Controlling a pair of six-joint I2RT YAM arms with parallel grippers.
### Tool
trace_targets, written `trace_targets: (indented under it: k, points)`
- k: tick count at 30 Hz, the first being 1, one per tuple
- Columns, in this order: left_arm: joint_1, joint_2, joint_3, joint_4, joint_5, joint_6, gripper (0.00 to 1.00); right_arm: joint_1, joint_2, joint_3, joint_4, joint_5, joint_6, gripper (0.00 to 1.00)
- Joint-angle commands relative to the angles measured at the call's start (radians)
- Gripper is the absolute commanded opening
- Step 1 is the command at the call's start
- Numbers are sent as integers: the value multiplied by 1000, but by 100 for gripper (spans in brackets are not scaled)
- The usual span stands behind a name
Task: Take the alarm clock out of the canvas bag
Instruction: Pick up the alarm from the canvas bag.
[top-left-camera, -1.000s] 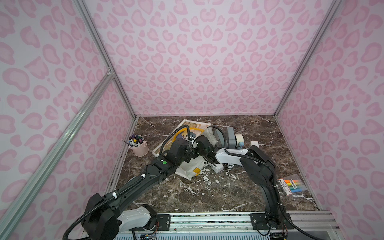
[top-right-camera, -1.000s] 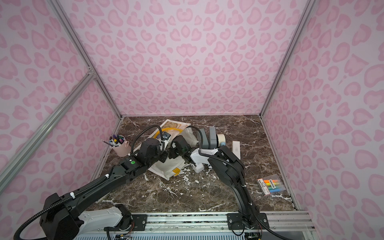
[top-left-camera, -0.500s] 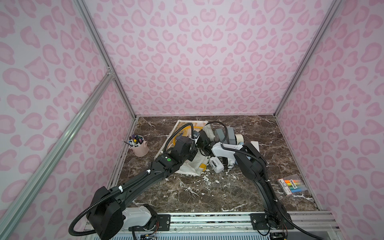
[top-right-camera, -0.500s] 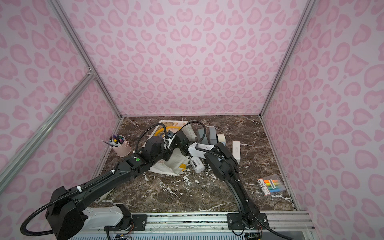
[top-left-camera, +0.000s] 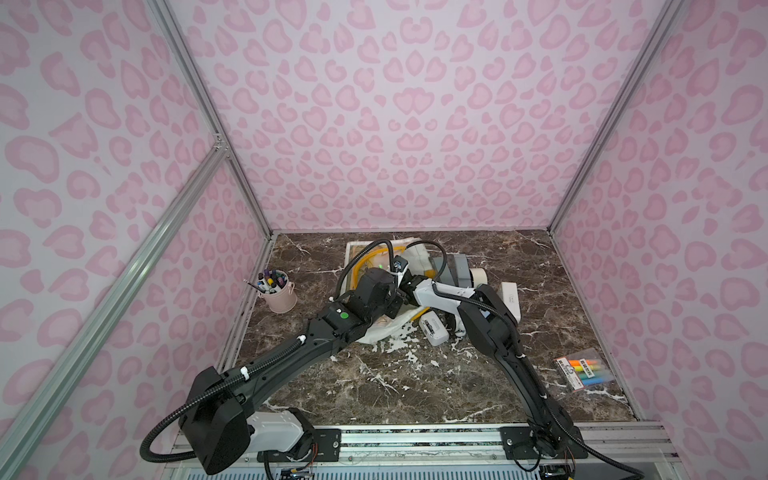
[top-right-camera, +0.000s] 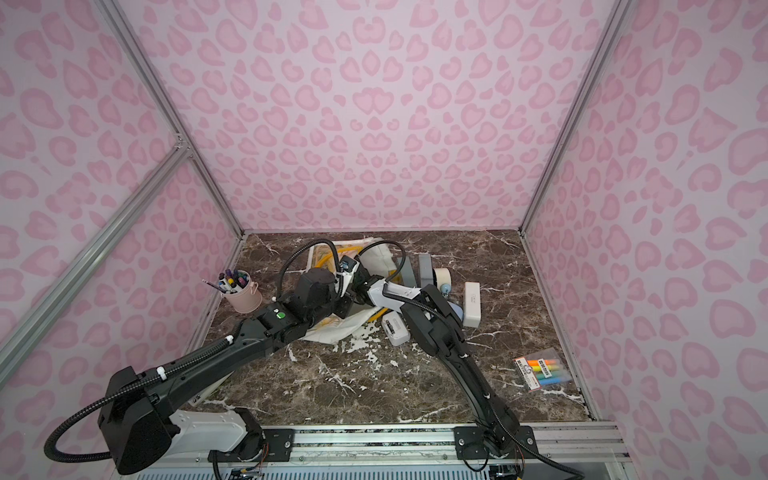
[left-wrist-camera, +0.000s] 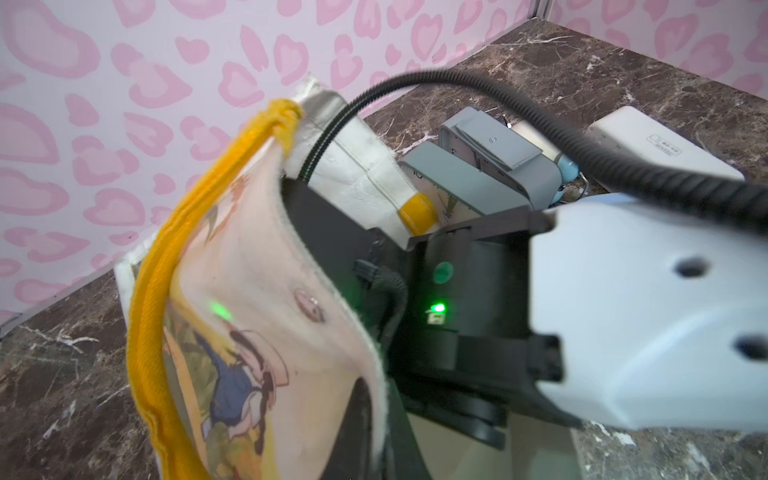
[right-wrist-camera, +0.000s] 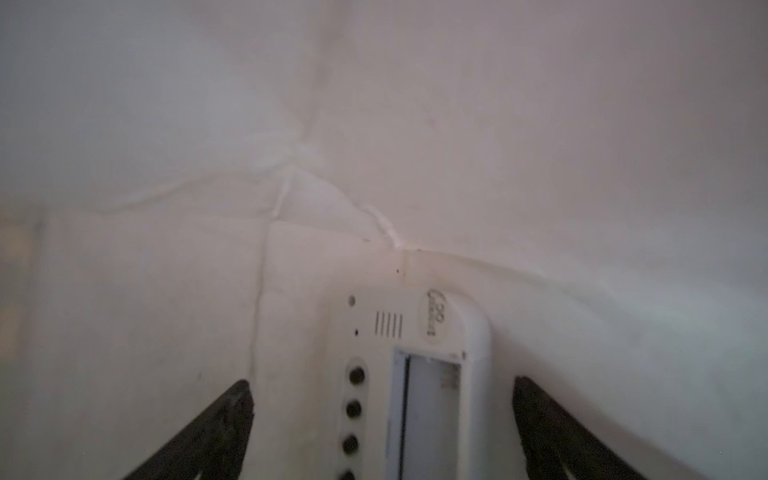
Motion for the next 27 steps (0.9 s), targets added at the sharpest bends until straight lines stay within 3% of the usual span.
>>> trace_targets:
  k: [1,4,8,12,20,27]
  points:
    - [-49,13,28,-50,149,61,3,10,72,119,-213,65,23,96]
    - [-57,8,25,-57,139,54,3,11,152,266,-364,77,32,92]
    - [-60,-19,13,-79,121,57,3,0,195,330,-383,63,26,86]
    - [-60,-36,2,-88,101,69,3,-10,232,397,-436,50,20,67]
    - [-60,-11,4,-102,17,79,3,-9,244,429,-446,-2,-8,45]
    - [-57,19,1,-99,-131,86,3,-3,189,383,-405,-49,-69,37]
